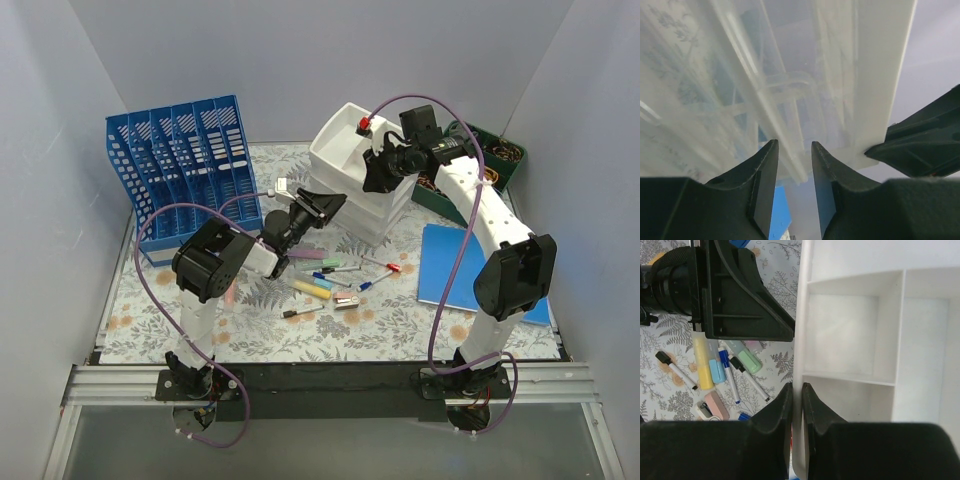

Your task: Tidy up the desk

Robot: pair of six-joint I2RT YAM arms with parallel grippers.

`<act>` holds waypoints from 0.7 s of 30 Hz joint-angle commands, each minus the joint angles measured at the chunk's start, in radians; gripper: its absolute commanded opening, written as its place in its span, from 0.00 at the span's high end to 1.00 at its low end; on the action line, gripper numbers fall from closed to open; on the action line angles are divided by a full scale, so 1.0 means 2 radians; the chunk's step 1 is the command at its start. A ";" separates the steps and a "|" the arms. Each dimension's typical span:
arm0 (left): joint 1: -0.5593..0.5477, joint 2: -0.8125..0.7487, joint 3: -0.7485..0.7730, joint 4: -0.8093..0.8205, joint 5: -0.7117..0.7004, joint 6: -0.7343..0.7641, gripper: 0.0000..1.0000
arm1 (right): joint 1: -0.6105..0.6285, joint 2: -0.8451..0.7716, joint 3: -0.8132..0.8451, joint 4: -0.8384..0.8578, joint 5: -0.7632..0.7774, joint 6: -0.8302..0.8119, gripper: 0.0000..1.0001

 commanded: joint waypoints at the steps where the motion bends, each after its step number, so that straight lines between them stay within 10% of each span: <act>1: 0.003 -0.020 -0.025 0.111 -0.019 -0.061 0.68 | -0.008 0.001 0.015 0.004 -0.018 0.016 0.98; 21: 0.011 -0.042 -0.016 0.128 -0.012 -0.050 0.75 | -0.009 0.007 0.016 0.003 -0.023 0.017 0.98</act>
